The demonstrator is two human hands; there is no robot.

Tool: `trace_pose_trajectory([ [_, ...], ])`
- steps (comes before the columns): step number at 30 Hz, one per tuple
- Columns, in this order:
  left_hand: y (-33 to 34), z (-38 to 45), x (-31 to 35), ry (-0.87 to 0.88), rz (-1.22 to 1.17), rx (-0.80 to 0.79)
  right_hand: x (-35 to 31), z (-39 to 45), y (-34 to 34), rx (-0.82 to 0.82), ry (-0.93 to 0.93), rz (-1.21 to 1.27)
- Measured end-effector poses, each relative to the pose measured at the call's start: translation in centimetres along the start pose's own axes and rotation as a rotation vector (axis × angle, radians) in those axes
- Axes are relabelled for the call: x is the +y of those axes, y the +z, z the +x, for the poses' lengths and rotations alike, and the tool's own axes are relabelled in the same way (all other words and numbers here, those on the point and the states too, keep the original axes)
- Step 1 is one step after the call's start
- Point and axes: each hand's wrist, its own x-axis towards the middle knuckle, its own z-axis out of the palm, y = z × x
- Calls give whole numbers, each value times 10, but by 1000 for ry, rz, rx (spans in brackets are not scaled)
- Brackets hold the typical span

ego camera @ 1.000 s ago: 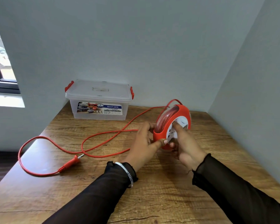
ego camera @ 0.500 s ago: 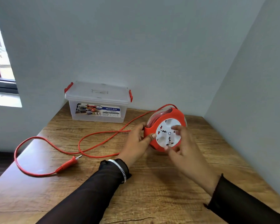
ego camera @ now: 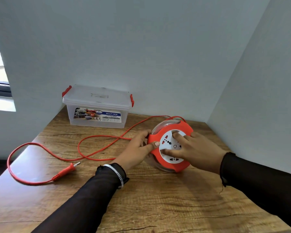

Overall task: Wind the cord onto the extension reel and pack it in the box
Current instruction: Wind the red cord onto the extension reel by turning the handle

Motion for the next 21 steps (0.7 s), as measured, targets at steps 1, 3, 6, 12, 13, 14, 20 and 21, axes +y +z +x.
trace_pose_trajectory([
  [1,0,0,-1,0,16,3,1,0,2,21,-23,-27],
  [3,0,0,0,-1,32,1,5,-1,5,93,-40,-101],
  [6,1,0,2,10,55,-1,6,-2,9,195,9,-136],
  [12,2,4,0,29,43,65,-3,2,25,284,158,-2],
  [13,3,5,-1,39,37,78,-7,3,27,307,221,40],
  [14,3,5,-2,51,31,90,-11,5,30,333,296,88],
  [20,9,5,-9,87,28,182,-49,23,35,377,841,575],
  [21,11,5,-11,89,11,191,-55,28,34,409,958,697],
])
